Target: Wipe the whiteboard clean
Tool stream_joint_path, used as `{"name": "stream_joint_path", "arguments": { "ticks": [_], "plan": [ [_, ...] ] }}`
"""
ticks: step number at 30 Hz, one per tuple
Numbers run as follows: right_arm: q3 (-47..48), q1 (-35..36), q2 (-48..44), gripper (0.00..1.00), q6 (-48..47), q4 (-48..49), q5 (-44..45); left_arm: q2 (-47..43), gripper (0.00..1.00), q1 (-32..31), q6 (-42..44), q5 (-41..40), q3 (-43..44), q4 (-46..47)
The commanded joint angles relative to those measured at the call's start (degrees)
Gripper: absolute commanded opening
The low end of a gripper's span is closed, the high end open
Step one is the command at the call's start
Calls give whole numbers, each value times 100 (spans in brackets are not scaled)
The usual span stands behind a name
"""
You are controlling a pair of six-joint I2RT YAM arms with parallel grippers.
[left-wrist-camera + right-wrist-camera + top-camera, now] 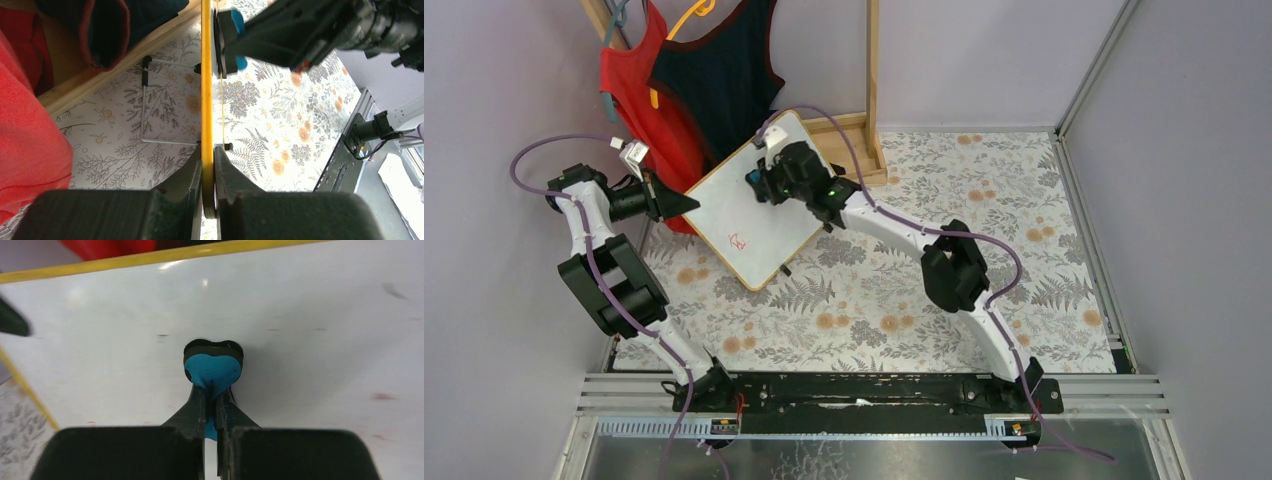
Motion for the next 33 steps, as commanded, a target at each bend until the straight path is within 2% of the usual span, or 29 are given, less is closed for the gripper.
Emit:
{"name": "stream_joint_path", "arguments": {
  "ticks": [1,10,22,33],
  "plan": [
    [-362,-538,-260,0,-292,190,956,-141,0,-72,260,-317,-73,-166],
    [-1319,-278,-521,0,-14,702,785,-91,0,-74,222,-293,-62,-130],
    [-1085,692,-221,0,-57,644,807,-98,0,-74,245,-333,-83,-130],
    [-1405,1077,-290,0,182,897,692,-94,0,-74,244,-284,-86,-132]
  ]
}}
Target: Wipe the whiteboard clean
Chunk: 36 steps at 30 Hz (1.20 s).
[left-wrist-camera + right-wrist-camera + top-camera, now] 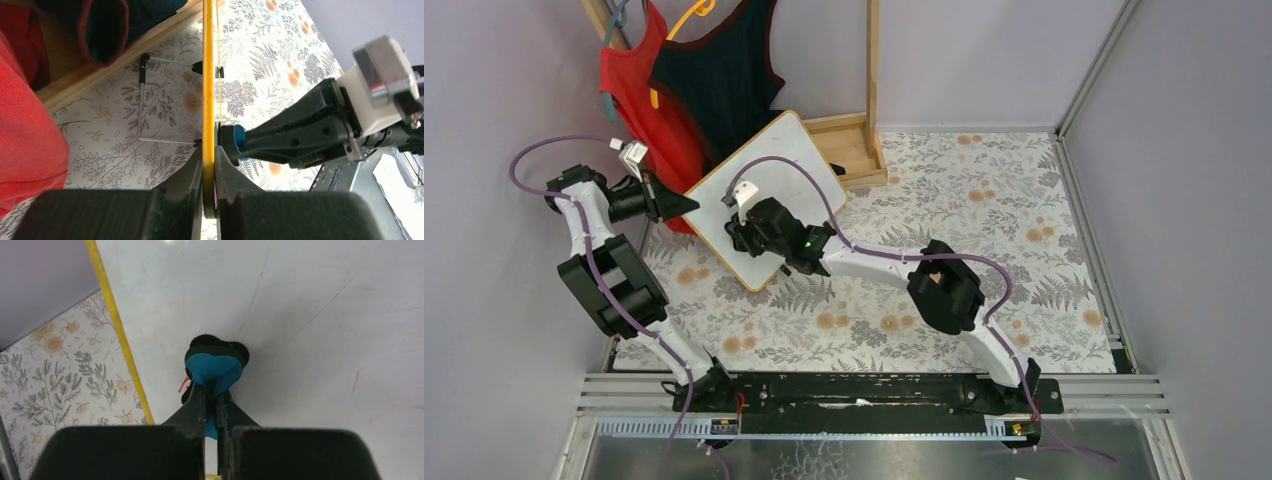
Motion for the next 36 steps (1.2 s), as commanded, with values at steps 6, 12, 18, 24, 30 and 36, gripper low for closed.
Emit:
{"name": "stream_joint_path", "arguments": {
  "ticks": [6,12,18,24,30,36],
  "plan": [
    [-142,-18,69,0,-42,43,136,-111,0,-97,300,-294,-93,-60],
    [-452,-607,-107,0,-41,87,233,-108,0,-94,294,-301,-85,-62],
    [-597,-1289,-232,0,-73,65,207,-89,0,-93,288,-297,-81,-60],
    [-389,-1418,-201,0,-171,-60,118,-77,0,-94,303,-297,-104,-61],
    [-361,-1086,-159,0,-22,5,-11,-70,0,-98,286,-318,-80,-62],
    [-327,-457,-141,0,44,71,9,-66,0,-100,274,-303,-68,-60]
  ]
}}
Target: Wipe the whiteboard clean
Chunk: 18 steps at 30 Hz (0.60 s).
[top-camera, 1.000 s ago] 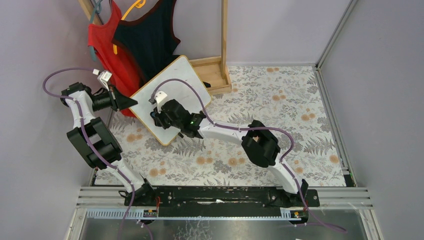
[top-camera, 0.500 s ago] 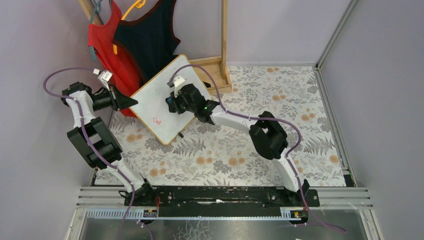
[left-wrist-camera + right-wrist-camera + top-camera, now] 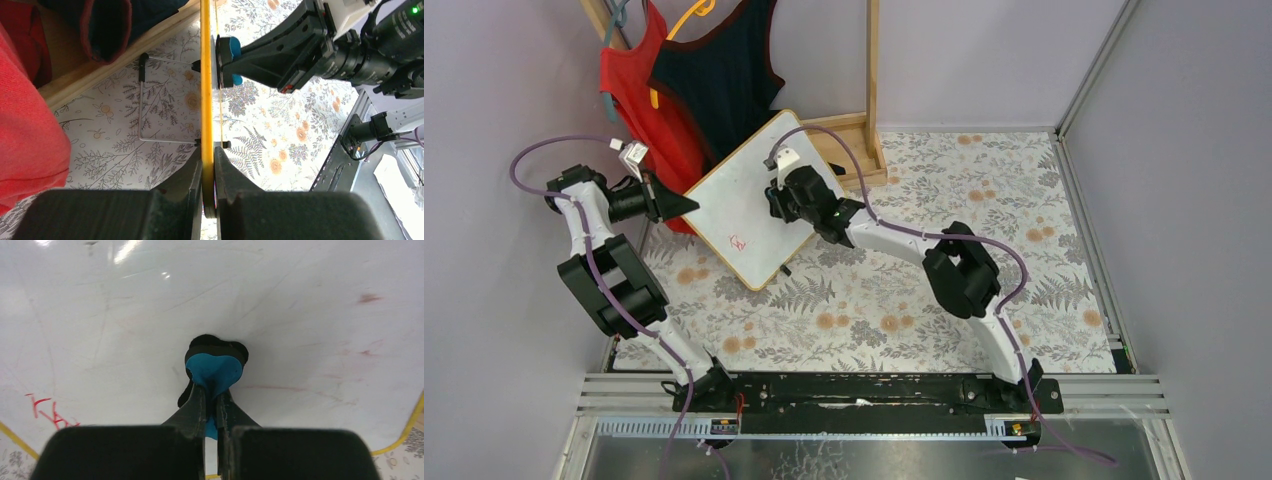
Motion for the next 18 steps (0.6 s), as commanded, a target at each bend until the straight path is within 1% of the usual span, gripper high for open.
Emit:
{"name": "stream_joint_path", "arguments": {
  "ticks": [1,4,9,15,18],
  "plan": [
    [181,620,125,0,22,17,103,-62,0,-89,310,-259,-60,-112],
    [300,897,184,0,47,3,104,-73,0,-94,310,-264,-69,-107],
    [297,1155,223,0,165,55,33,-79,0,-92,309,-256,-70,-103],
    [370,1300,298,0,206,85,-101,-68,0,-89,317,-247,-91,-106],
    [453,1305,361,0,83,27,34,-82,0,-89,329,-265,-114,-101]
  ]
}}
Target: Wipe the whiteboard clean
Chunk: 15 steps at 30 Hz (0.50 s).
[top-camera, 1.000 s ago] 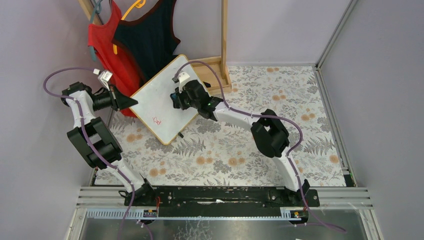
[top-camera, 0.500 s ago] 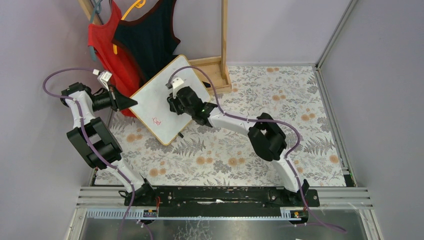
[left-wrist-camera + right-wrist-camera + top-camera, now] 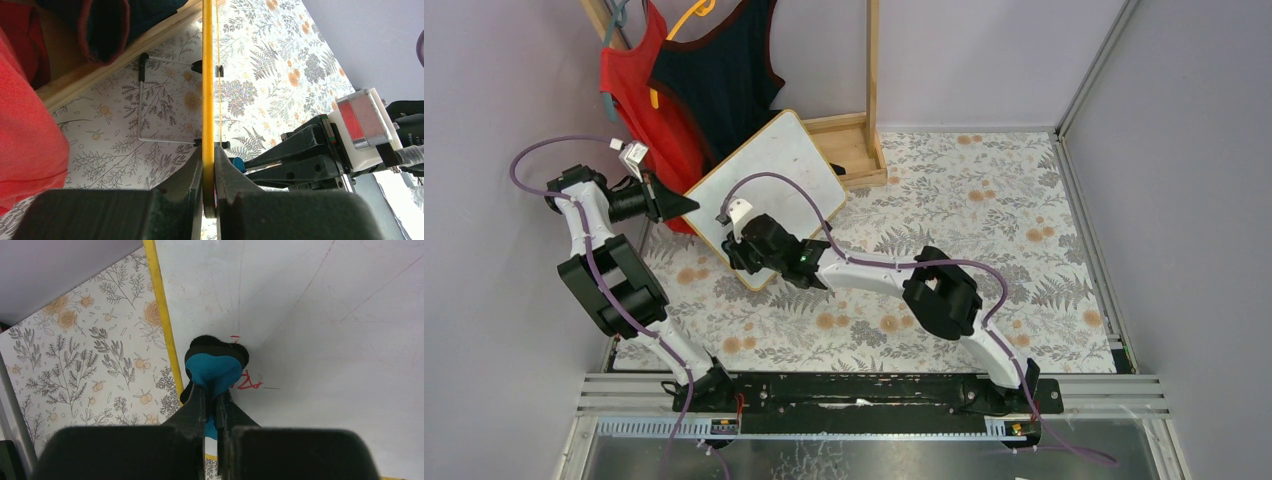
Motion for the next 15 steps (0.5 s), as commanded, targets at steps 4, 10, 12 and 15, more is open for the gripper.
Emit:
{"name": "stream_joint_path", "arguments": {
  "ticks": [4,10,12,15],
  "plan": [
    [506,-156,227,0,-137,-59,10,-91,0,-108,331,-300,-119,-68],
    [520,-703,239,0,-110,-96,18,-113,0,-103,318,-310,-117,-68],
    [457,-897,171,0,-141,-89,45,-115,0,-102,315,-326,-119,-69],
    [389,-1167,72,0,-241,-102,104,-116,0,-101,314,-321,-123,-70]
  ]
}}
